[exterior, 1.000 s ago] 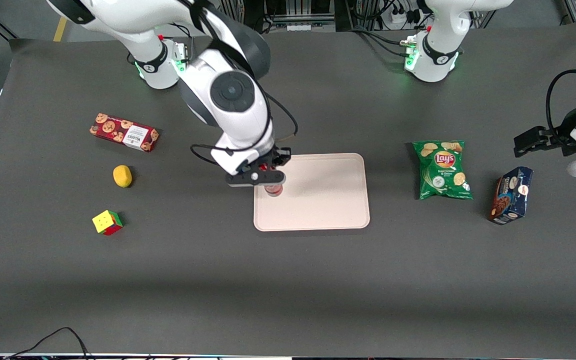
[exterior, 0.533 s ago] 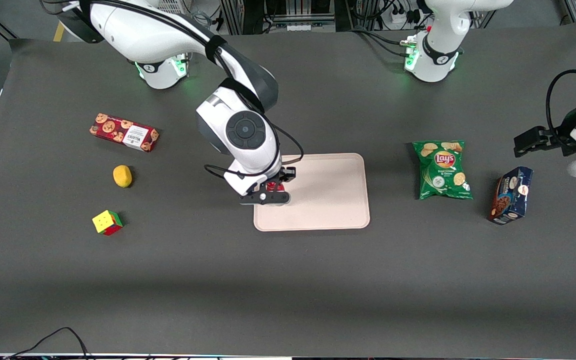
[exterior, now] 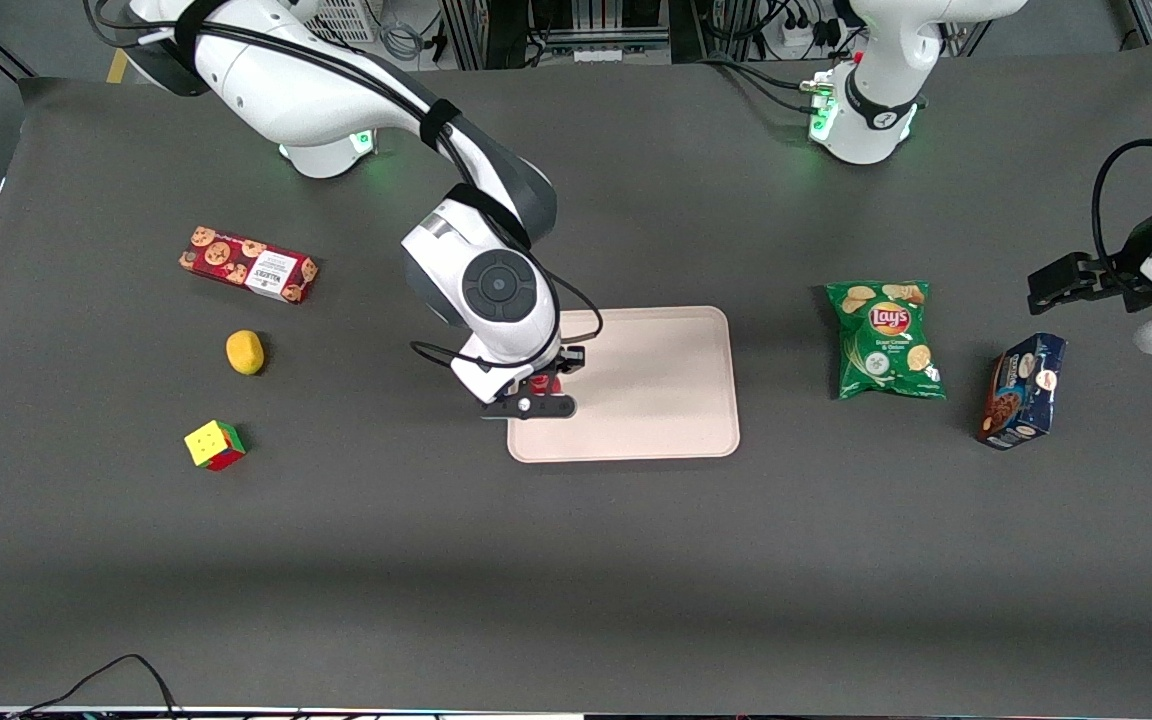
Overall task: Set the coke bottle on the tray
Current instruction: 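Lower the bottle onto the tray and open the right gripper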
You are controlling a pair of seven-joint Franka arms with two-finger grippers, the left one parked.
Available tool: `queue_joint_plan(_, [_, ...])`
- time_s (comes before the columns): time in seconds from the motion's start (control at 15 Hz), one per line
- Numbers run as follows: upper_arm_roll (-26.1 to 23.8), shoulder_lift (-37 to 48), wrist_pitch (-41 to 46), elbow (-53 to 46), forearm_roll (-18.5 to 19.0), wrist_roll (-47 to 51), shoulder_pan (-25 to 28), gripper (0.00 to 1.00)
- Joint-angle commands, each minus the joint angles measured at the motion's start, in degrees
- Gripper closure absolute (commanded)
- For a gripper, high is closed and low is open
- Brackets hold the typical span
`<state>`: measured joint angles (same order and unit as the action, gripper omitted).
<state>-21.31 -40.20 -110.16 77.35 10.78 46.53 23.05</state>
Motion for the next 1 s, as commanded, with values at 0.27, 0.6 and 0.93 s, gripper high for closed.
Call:
queue_joint_plan(0.27, [-0.3, -0.5, -1.5, 0.1, 1.4, 1.8, -0.1, 0.74])
queue_joint_plan(0.6, [-0.1, -0.6, -2.2, 0.2, 1.5, 1.8, -0.1, 0.12])
queue_joint_plan(0.93, [-0.2, 0.8, -2.6, 0.6, 1.7, 2.1, -1.5, 0.0])
